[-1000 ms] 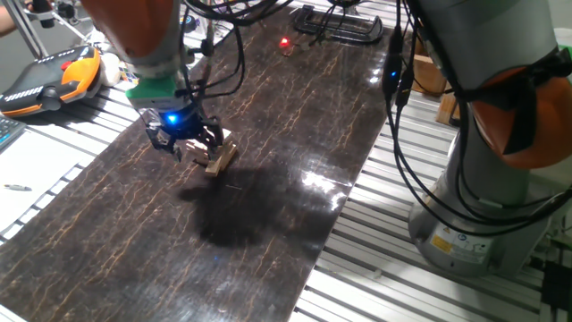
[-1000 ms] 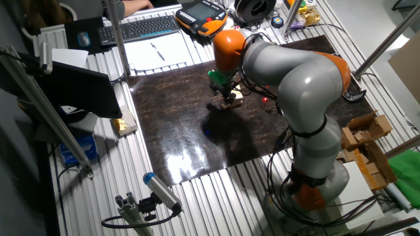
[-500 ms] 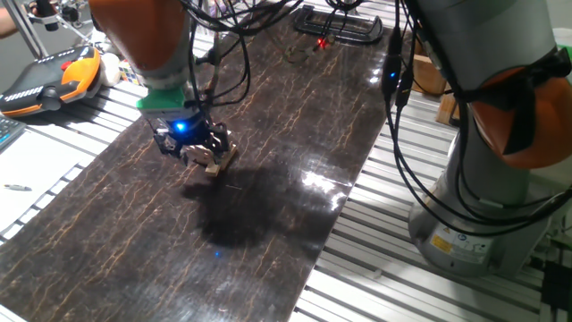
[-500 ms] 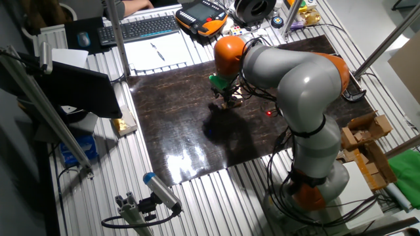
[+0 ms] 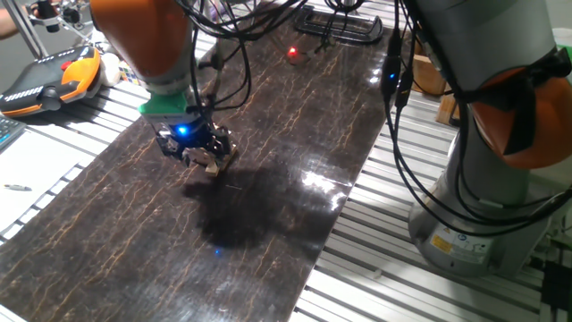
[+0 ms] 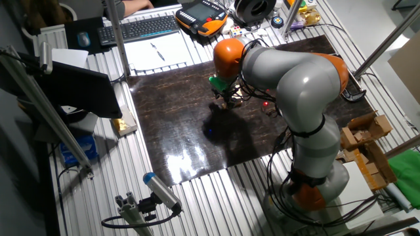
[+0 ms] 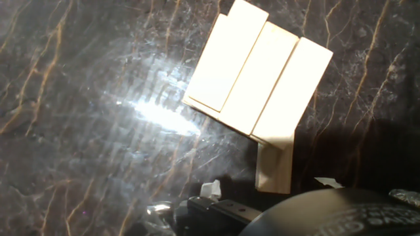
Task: Play Jenga
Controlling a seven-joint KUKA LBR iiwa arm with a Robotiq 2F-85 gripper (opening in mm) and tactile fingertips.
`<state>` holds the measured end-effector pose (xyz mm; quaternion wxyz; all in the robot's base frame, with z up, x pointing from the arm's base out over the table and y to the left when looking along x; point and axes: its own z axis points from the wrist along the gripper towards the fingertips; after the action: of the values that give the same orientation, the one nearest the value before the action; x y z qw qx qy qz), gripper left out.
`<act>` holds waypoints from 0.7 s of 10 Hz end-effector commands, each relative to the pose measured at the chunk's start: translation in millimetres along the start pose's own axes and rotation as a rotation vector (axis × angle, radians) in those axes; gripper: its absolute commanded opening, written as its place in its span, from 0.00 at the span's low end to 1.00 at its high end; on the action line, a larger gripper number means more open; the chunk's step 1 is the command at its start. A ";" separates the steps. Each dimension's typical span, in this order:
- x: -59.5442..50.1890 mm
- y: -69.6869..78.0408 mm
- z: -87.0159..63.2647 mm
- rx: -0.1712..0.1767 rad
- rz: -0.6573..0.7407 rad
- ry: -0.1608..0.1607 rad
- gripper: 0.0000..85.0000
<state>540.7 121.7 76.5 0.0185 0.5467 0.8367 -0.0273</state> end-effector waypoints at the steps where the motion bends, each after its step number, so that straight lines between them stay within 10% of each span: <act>1: -1.3 -0.8 2.3 -0.002 -0.003 -0.001 0.82; 7: -6.8 -4.3 18.9 -0.017 -0.007 -0.002 0.81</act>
<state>539.5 112.5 58.3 0.0242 0.5434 0.8389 -0.0213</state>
